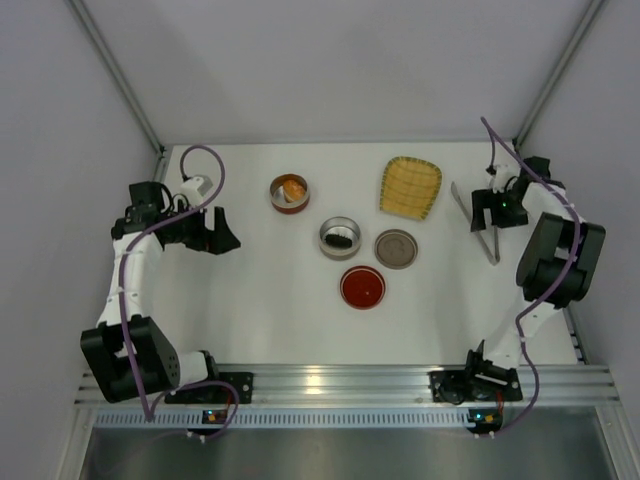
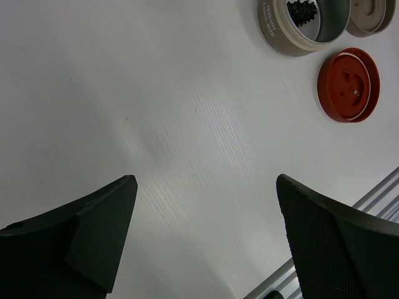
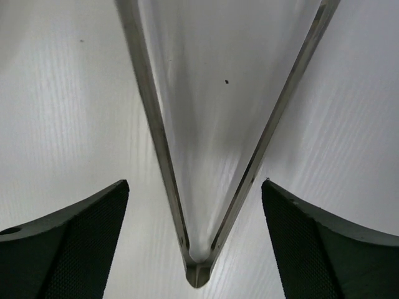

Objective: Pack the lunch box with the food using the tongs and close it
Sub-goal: Place the clamp at the center of the board, then pick up the box lid from the center of the board.

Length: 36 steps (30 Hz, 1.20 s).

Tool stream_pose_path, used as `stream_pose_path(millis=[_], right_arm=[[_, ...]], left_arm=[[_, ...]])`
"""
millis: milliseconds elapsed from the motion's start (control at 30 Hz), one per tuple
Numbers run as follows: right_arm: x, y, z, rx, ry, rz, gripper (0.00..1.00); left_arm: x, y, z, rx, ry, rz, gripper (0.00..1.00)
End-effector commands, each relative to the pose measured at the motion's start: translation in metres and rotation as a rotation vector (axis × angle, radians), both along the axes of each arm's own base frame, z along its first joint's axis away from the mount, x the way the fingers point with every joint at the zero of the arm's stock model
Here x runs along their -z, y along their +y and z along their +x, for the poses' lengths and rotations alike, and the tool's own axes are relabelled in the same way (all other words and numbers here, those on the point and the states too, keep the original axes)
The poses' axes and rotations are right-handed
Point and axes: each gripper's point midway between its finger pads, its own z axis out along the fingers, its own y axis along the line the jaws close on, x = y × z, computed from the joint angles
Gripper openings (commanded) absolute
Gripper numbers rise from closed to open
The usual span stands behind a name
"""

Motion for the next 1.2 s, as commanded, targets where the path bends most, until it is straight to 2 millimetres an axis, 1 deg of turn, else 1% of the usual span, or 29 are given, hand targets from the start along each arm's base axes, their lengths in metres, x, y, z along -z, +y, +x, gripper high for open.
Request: stream_pose_path(millis=[0,33,67,100,133,167,200,233,267,300,333,367,400,433,467,500,533,567,600,633,667,700,767,800,833,900,933,1067,1167], right_arm=[[-0.066,0.017,0.004,-0.153,-0.160,-0.016,0.89],[-0.090,0.031,-0.002,-0.223,-0.210,0.024,0.94],[-0.101,0.037,-0.005,-0.321,-0.250,0.009,0.99],[-0.123,0.048,-0.007,-0.389,-0.313,0.019,0.99],[-0.129,0.062,-0.018,-0.457,-0.299,0.038,0.99],[-0.135,0.071,-0.022,-0.563,-0.321,0.010,0.98],[-0.143,0.080,-0.027,-0.617,-0.332,-0.007,0.97],[-0.142,0.098,-0.035,-0.686,-0.319,-0.006,0.96],[-0.141,0.105,-0.038,-0.762,-0.331,-0.025,0.94],[-0.145,0.120,-0.046,-0.850,-0.366,0.010,0.93],[-0.137,0.133,-0.064,-0.922,-0.341,0.062,0.92],[-0.137,0.140,-0.068,-1.042,-0.393,0.052,0.92],[-0.135,0.149,-0.074,-1.084,-0.407,0.073,0.92],[-0.133,0.163,-0.077,-1.132,-0.400,0.073,0.92],[-0.130,0.168,-0.079,-1.154,-0.380,0.065,0.92],[-0.121,0.170,-0.081,-1.197,-0.331,0.035,0.98],[-0.116,0.188,-0.088,-1.290,-0.304,0.026,0.99],[-0.109,0.191,-0.094,-1.344,-0.265,0.008,0.99],[-0.097,0.191,-0.094,-1.371,-0.211,-0.021,0.99],[-0.090,0.201,-0.100,-1.411,-0.185,-0.021,0.99],[-0.084,0.204,-0.100,-1.423,-0.170,-0.031,0.99],[-0.076,0.207,-0.099,-1.438,-0.169,-0.050,0.99],[-0.070,0.218,-0.099,-1.488,-0.187,-0.071,0.99],[-0.065,0.219,-0.092,-1.493,-0.213,-0.121,0.98],[-0.063,0.225,-0.091,-1.514,-0.226,-0.136,0.97],[-0.061,0.234,-0.086,-1.529,-0.264,-0.165,0.91],[-0.060,0.236,-0.086,-1.534,-0.267,-0.171,0.89],[-0.053,0.243,-0.084,-1.564,-0.260,-0.205,0.74],[-0.042,0.246,-0.085,-1.577,-0.243,-0.210,0.66]], left_arm=[[-0.015,-0.002,-0.006,0.028,-0.055,0.012,0.98],[-0.015,-0.004,-0.008,0.034,-0.054,0.009,0.98],[-0.015,-0.005,-0.010,0.043,-0.054,0.006,0.98],[-0.015,-0.008,-0.015,0.070,-0.047,-0.006,0.98],[-0.017,-0.010,-0.017,0.083,-0.047,-0.010,0.98],[-0.015,-0.011,-0.019,0.100,-0.046,-0.007,0.98],[-0.014,-0.012,-0.023,0.111,-0.026,-0.016,0.98],[-0.014,-0.012,-0.024,0.114,-0.022,-0.016,0.99],[-0.013,-0.012,-0.024,0.116,-0.022,-0.009,0.98],[-0.012,-0.010,-0.024,0.112,-0.020,-0.003,0.98],[-0.012,-0.010,-0.024,0.112,-0.021,0.005,0.98],[-0.011,-0.009,-0.024,0.111,-0.022,0.009,0.98],[-0.011,-0.008,-0.024,0.109,-0.020,0.009,0.98],[-0.011,-0.009,-0.024,0.111,-0.021,0.010,0.98],[-0.011,-0.009,-0.024,0.113,-0.022,0.012,0.98],[-0.011,-0.009,-0.024,0.114,-0.025,0.012,0.98],[-0.010,-0.009,-0.024,0.116,-0.024,0.014,0.98],[-0.009,-0.008,-0.024,0.116,-0.019,0.013,0.98],[-0.008,-0.008,-0.023,0.116,-0.016,0.014,0.98],[-0.007,-0.008,-0.023,0.116,-0.012,0.013,0.98],[-0.004,-0.007,-0.022,0.117,-0.005,0.013,0.98],[-0.003,-0.007,-0.022,0.117,-0.003,0.012,0.98],[-0.001,-0.007,-0.020,0.119,0.001,0.011,0.98],[0.001,-0.007,-0.019,0.117,0.007,0.012,0.99],[0.002,-0.006,-0.019,0.116,0.010,0.010,0.98],[0.004,-0.006,-0.018,0.116,0.010,0.009,0.98],[0.004,-0.006,-0.017,0.117,0.009,0.010,0.98],[0.009,-0.005,-0.015,0.112,0.014,0.014,0.98],[0.012,-0.004,-0.014,0.108,0.019,0.012,0.98]])
